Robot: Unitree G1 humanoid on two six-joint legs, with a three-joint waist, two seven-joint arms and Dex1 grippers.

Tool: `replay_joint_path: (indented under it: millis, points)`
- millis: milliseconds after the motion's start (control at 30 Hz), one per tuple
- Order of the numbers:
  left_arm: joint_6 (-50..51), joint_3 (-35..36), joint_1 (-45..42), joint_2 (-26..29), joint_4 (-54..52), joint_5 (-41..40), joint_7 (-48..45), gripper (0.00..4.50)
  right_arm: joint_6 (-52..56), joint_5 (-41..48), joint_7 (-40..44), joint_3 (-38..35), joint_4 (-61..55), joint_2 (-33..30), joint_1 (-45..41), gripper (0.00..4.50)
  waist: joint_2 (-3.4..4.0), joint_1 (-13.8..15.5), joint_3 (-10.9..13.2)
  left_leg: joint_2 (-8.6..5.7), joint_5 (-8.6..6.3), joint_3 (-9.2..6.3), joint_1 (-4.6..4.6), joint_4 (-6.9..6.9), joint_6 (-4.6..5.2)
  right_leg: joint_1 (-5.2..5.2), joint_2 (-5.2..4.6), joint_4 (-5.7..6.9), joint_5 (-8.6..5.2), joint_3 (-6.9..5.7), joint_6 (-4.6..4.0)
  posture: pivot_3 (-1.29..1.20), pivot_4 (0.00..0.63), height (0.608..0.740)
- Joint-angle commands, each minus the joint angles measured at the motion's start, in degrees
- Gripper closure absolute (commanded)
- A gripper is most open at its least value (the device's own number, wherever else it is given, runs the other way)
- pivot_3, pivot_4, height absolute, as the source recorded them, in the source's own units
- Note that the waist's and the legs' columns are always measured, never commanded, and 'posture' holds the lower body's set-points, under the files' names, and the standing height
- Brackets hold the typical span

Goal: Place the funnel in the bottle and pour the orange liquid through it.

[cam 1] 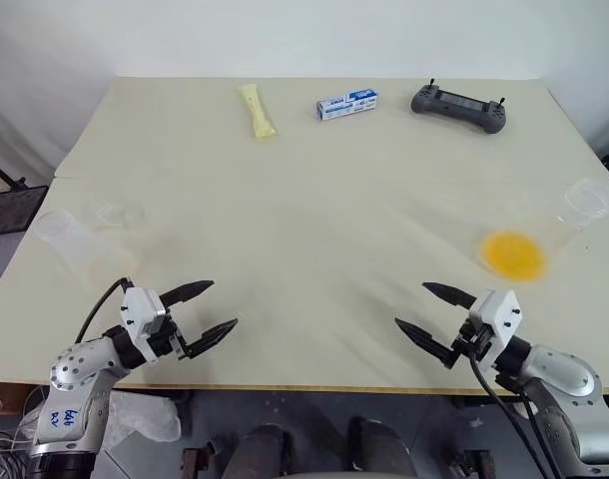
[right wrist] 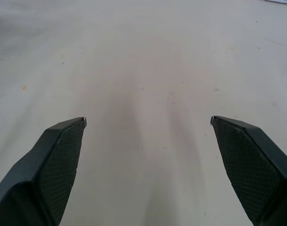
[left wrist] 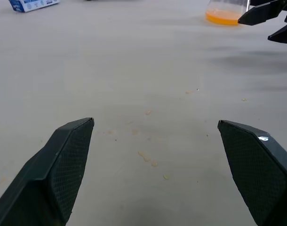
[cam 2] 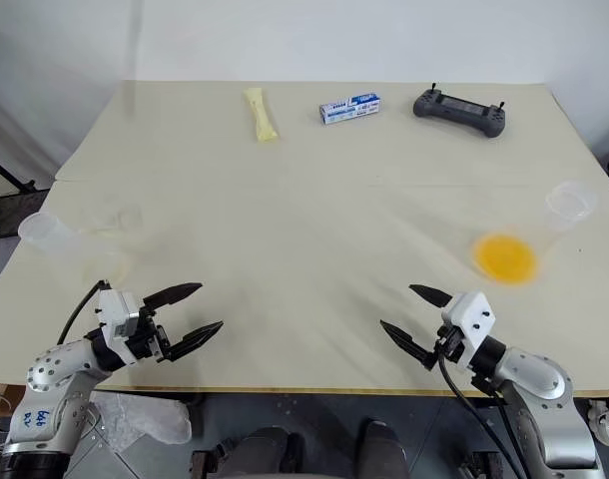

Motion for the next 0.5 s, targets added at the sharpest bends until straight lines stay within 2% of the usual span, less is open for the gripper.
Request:
replay_joint_path:
  millis: [33,200,333,500]
  points:
    - [0.14,1.19,0.06,0.69,-1.94,-1.27,-0.2,0.0,0.23,0.64,-0.35,-0.99,-2.5,-0.83,-0.84,0.05,0.0,0.0,0.0,0.0,0.0,0.0,0.0,0.0,0.0,0.0,0.0,0.0,0.0,0.0,0.0,0.0,0.15,0.74]
    - [8.56,1.97,1.0,0.93,-4.93,-1.33,6.31,0.0,0.81,0.52,0.23,0.28,-2.06,-0.51,-2.0,0.05,0.0,-0.01,0.0,0.0,0.0,-0.01,0.01,0.0,0.0,0.0,0.0,0.04,0.0,0.01,0.0,0.0,0.15,0.74]
    - [6.91,2.27,1.29,0.0,-5.84,0.97,8.85,0.0,0.96,0.3,1.32,1.79,0.24,-0.25,-5.06,0.05,0.0,-0.03,0.0,0.0,0.0,0.01,0.02,0.01,0.0,-0.02,0.0,0.05,0.0,0.02,0.0,0.0,0.15,0.74]
    - [7.2,9.55,7.55,-3.29,-13.18,-1.27,16.9,0.0,-0.08,0.41,4.76,3.7,4.44,-0.08,-8.59,0.05,-0.14,-0.3,0.06,0.01,0.0,-0.03,0.01,0.02,-0.01,-0.02,0.0,0.06,0.0,0.13,0.0,0.0,0.15,0.74]
